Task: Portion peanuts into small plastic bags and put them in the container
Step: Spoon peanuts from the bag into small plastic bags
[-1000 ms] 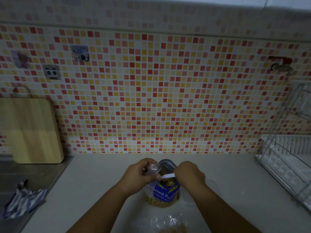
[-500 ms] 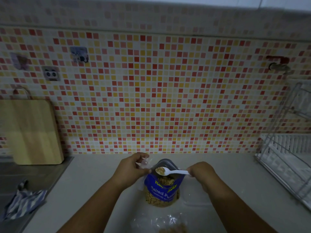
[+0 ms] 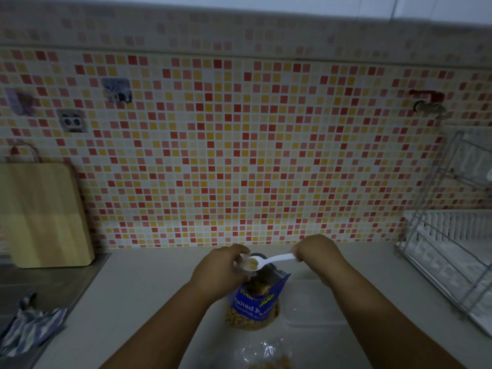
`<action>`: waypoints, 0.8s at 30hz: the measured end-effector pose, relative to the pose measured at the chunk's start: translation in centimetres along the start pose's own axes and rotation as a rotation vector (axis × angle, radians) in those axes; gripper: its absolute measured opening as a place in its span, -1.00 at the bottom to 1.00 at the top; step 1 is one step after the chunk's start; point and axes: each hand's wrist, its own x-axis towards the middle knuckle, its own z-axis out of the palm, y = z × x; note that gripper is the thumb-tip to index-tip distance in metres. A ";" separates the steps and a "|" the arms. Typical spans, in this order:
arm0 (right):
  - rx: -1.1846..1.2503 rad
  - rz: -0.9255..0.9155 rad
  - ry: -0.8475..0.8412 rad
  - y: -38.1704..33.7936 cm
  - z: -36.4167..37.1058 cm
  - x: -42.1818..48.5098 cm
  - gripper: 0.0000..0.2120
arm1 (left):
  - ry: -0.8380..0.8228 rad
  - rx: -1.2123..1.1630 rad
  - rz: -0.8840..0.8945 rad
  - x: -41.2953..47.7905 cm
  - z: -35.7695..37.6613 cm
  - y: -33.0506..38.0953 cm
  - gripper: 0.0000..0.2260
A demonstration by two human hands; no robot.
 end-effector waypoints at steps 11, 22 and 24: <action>-0.121 -0.893 0.811 -0.1 0.8 -3.1 -0.78 | 0.091 -0.365 -0.073 0.2 0.8 0.1 -0.71; -0.173 -0.479 0.383 -0.9 3.3 -1.2 -0.76 | 0.070 -0.470 -0.171 -0.1 -0.8 -1.9 -0.66; -0.219 -0.481 0.348 -2.1 4.7 -1.0 -0.74 | 0.038 -0.452 -0.186 -0.3 -0.8 -2.0 -0.66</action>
